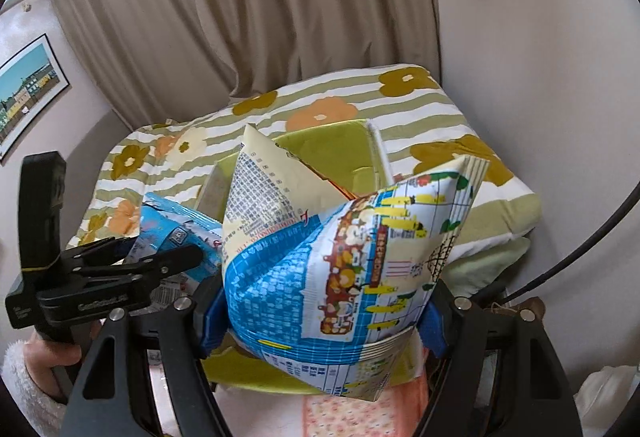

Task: Organize snacks
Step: 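Carry both bags over the cardboard box and open both tools to drop them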

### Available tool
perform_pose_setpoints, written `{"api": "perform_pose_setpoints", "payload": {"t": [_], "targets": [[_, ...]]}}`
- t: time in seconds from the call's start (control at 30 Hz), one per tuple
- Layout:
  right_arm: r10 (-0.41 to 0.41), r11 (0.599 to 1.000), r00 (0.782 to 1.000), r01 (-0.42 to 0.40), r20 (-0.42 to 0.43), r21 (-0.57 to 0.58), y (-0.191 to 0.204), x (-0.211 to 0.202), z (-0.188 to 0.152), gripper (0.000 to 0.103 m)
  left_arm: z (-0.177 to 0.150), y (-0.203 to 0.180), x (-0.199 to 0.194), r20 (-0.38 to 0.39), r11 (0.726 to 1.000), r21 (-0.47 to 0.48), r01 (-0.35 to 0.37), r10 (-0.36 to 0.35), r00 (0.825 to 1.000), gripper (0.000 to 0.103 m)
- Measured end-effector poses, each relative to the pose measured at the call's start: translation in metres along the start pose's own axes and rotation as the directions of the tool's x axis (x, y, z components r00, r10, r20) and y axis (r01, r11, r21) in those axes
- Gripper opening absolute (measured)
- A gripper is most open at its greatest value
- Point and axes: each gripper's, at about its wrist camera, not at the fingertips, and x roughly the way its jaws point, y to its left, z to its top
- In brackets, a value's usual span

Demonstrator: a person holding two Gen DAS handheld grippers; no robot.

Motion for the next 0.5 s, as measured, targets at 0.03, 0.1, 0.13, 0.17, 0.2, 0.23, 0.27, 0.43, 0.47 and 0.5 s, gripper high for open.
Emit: {"api": "perform_pose_setpoints", "payload": {"t": [0.03, 0.1, 0.13, 0.17, 0.2, 0.23, 0.27, 0.43, 0.47, 0.5], "targets": [[0.003, 1.0, 1.0, -0.003, -0.001, 0.009, -0.002, -0.001, 0.001, 0.072, -0.001, -0.001, 0.003, -0.007, 1.0, 0.0, 0.003, -0.003, 1.0, 0.062], [0.0, 1.0, 1.0, 0.001, -0.01, 0.023, -0.006, 0.003, 0.003, 0.072, 0.002, -0.002, 0.011, -0.024, 1.0, 0.002, 0.001, -0.001, 1.0, 0.065], [-0.006, 1.0, 1.0, 0.006, -0.013, 0.022, -0.007, 0.004, 0.004, 0.072, 0.002, -0.002, 0.014, -0.029, 1.0, 0.002, 0.006, -0.006, 1.0, 0.066], [-0.012, 1.0, 1.0, 0.012, -0.017, 0.019, -0.007, 0.006, 0.006, 0.072, 0.003, -0.002, 0.017, -0.041, 1.0, 0.002, 0.007, -0.006, 0.999, 0.077], [-0.015, 1.0, 1.0, 0.015, -0.019, 0.019, -0.006, 0.005, 0.007, 0.072, 0.003, -0.002, 0.018, -0.046, 1.0, 0.001, 0.005, -0.005, 0.999, 0.094], [-0.019, 1.0, 1.0, 0.019, -0.021, 0.023, -0.006, 0.006, 0.008, 0.072, 0.003, -0.002, 0.018, -0.046, 1.0, 0.001, 0.004, -0.004, 0.999, 0.1], [-0.023, 0.999, 0.999, 0.024, -0.023, 0.029, -0.007, 0.008, 0.011, 0.072, 0.002, -0.001, 0.016, -0.038, 1.0, 0.002, 0.007, -0.007, 0.999, 0.102], [-0.019, 0.999, 0.999, 0.021, -0.044, 0.043, -0.003, 0.01, 0.012, 0.073, -0.003, 0.008, 0.0, -0.013, 0.999, 0.01, -0.04, 0.04, 0.999, 0.102], [-0.014, 0.999, 0.999, 0.015, -0.05, 0.033, 0.001, 0.012, 0.011, 0.073, -0.005, 0.011, -0.006, -0.004, 0.998, 0.011, -0.055, 0.055, 0.998, 0.102], [-0.01, 1.0, 0.998, 0.012, -0.055, 0.024, 0.003, 0.014, 0.01, 0.073, -0.008, 0.015, -0.011, 0.005, 0.998, 0.011, -0.068, 0.068, 0.998, 0.102]]}}
